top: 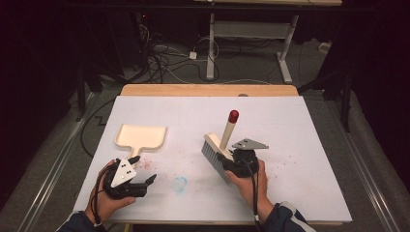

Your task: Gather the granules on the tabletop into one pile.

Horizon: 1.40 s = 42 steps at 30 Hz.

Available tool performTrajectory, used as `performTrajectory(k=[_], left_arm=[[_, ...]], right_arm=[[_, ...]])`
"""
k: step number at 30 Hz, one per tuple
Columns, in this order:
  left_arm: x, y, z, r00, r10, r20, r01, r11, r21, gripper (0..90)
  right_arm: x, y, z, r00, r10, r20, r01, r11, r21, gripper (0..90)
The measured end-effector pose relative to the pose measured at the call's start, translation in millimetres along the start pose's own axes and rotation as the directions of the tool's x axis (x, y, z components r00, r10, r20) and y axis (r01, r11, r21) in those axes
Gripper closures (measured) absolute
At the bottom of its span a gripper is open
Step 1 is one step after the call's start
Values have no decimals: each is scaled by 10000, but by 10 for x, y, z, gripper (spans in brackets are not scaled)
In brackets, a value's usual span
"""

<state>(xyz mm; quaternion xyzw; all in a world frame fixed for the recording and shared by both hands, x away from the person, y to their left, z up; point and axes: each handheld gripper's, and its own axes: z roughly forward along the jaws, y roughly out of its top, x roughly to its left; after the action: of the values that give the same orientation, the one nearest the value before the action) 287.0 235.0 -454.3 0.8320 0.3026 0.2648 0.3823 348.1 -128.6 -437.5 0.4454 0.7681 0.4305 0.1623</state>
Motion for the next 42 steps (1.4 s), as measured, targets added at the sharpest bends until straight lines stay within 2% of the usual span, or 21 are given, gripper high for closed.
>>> performTrajectory(k=[7, 14, 17, 19, 20, 21, 22, 23, 24, 25, 26, 27, 28, 29, 30, 32, 34, 35, 37, 39, 42], left_arm=[[-6, 4, 9, 10000, 71, 38, -71, 9999, 77, 192], [-9, 3, 14, 10000, 65, 71, -66, 9999, 95, 192], [-12, 6, 15, 9999, 96, 56, -96, 9999, 113, 192], [-10, 8, 15, 10000, 77, 56, -78, 9999, 91, 192], [-7, 8, 19, 10000, 74, 37, -75, 9999, 108, 192], [-5, 10, 23, 10000, 94, 12, -94, 9999, 138, 192], [-3, 11, 27, 10000, 83, 7, -84, 9999, 146, 192], [1, 12, 31, 10000, 68, 24, -68, 9999, 149, 192], [4, 12, 39, 10000, 55, 29, -56, 9998, 170, 192], [8, 15, 48, 10000, 58, 29, -58, 9998, 190, 192], [10, 17, 56, 10000, 54, 51, -55, 9998, 197, 192], [10, 20, 64, 10000, 62, 66, -64, 9997, 217, 192], [3, 18, 72, 9999, -12, 130, 8, 9996, 294, 192], [7, 21, 78, 9999, 89, 96, -92, 9996, 254, 192], [8, 19, 82, 9999, 90, 118, -93, 9996, 280, 192], [5, 12, 83, 9999, 22, 164, -28, 9993, 361, 192], [15, 5, 79, 9999, 97, 126, -101, 9995, 303, 192], [12, -4, 78, 9998, -33, 193, 26, 9994, 355, 192], [17, -12, 78, 9998, -49, 201, 41, 9993, 378, 192], [19, -15, 74, 9998, -43, 205, 35, 9992, 388, 192], [18, -23, 68, 9998, -70, 205, 61, 9991, 421, 192]], right_arm=[[-74, 54, -153, 9995, -69, -302, 59, 9994, -345, 676], [-194, 168, -413, 9975, -365, -598, 322, 9970, -709, 675], [-272, 196, -489, 9956, -746, -573, 701, 9946, -769, 674], [-334, 229, -491, 9897, -1245, -710, 1196, 9904, -689, 675], [-366, 250, -478, 9866, -1519, -588, 1478, 9866, -685, 674], [-403, 276, -447, 9800, -1898, -599, 1855, 9801, -704, 674], [-446, 306, -406, 9653, -2514, -708, 2467, 9667, -685, 674], [-479, 330, -360, 9533, -2972, -541, 2931, 9534, -720, 674], [-512, 354, -300, 9363, -3493, -365, 3454, 9347, -841, 675], [-546, 382, -227, 9134, -4046, -441, 3998, 9123, -887, 675], [-574, 412, -144, 8987, -4362, -464, 4317, 8982, -828, 675], [-601, 439, -59, 8914, -4507, -480, 4456, 8908, -893, 675], [-627, 469, 31, 8896, -4501, -776, 4427, 8915, -963, 675], [-650, 498, 124, 8810, -4620, -1019, 4533, 8860, -976, 675], [-658, 522, 221, 8770, -4695, -1019, 4622, 8824, -878, 675], [-670, 547, 414, 8618, -5009, -806, 4948, 8649, -841, 674], [-691, 554, 537, 8731, -4780, -963, 4700, 8776, -949, 675], [-688, 551, 593, 8729, -4785, -955, 4695, 8769, -1032, 675], [-669, 542, 690, 8541, -5139, -803, 5044, 8560, -1130, 676], [-665, 541, 727, 8533, -5114, -1016, 4983, 8572, -1300, 676], [-643, 511, 722, 8324, -5319, -1553, 5144, 8460, -1401, 676]])
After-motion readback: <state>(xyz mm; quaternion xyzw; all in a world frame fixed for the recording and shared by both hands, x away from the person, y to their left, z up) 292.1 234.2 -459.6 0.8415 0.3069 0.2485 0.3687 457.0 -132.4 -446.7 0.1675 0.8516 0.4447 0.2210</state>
